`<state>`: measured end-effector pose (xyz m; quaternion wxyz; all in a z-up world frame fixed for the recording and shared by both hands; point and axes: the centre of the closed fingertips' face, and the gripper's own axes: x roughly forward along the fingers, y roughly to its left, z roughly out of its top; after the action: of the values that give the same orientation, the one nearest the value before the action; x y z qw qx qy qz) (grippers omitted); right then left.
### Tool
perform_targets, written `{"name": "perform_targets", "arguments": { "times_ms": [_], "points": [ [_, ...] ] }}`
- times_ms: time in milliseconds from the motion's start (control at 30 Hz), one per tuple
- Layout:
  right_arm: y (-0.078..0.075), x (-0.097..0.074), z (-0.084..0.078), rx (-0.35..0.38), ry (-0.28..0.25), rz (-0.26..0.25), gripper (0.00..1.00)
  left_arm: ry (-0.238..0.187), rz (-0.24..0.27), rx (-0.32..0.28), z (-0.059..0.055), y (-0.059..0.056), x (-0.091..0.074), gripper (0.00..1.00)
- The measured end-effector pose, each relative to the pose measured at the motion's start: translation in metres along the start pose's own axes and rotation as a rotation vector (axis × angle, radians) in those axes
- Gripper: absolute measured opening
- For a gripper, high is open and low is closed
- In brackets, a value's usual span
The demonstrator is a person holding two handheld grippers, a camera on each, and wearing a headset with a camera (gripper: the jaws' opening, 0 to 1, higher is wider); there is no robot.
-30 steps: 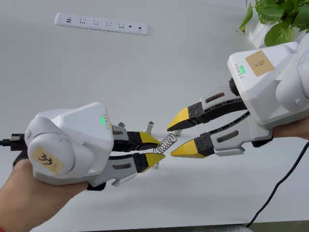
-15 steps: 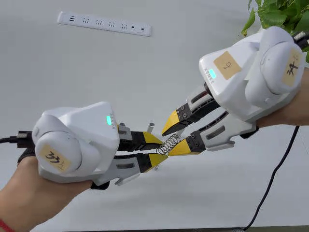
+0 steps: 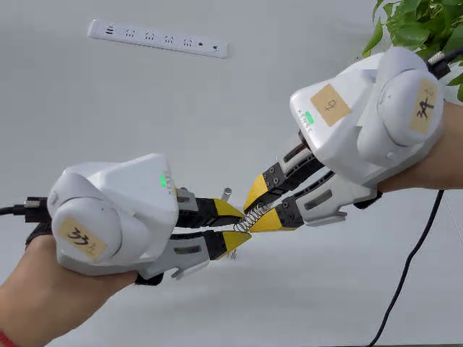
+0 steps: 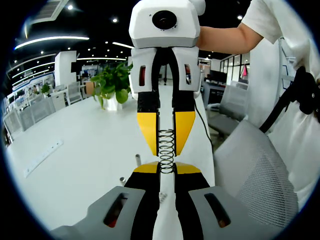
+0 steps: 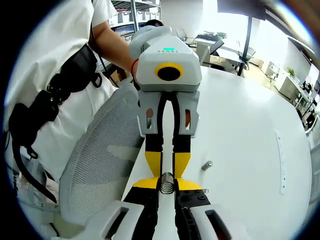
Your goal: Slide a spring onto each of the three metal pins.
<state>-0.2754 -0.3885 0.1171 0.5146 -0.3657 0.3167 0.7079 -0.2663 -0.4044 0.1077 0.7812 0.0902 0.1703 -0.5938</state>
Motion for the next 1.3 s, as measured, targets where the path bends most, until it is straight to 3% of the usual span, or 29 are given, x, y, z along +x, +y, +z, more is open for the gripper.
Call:
{"name": "perform_targets", "arguments": {
  "times_ms": [767, 967, 1300],
  "points": [
    [0.0, 0.002, 0.0, 0.023, 0.005, -0.003, 0.07, -0.009, 0.002, -0.024, -0.003, 0.0, -0.001, 0.07],
    [-0.002, 0.0, 0.002, 0.033, 0.0, -0.014, 0.07, -0.013, 0.01, -0.035, -0.004, 0.001, -0.004, 0.1],
    [-0.015, -0.012, 0.0, 0.078, -0.018, -0.059, 0.07, 0.002, 0.042, -0.046, -0.016, 0.006, -0.018, 0.21]
  ]
}}
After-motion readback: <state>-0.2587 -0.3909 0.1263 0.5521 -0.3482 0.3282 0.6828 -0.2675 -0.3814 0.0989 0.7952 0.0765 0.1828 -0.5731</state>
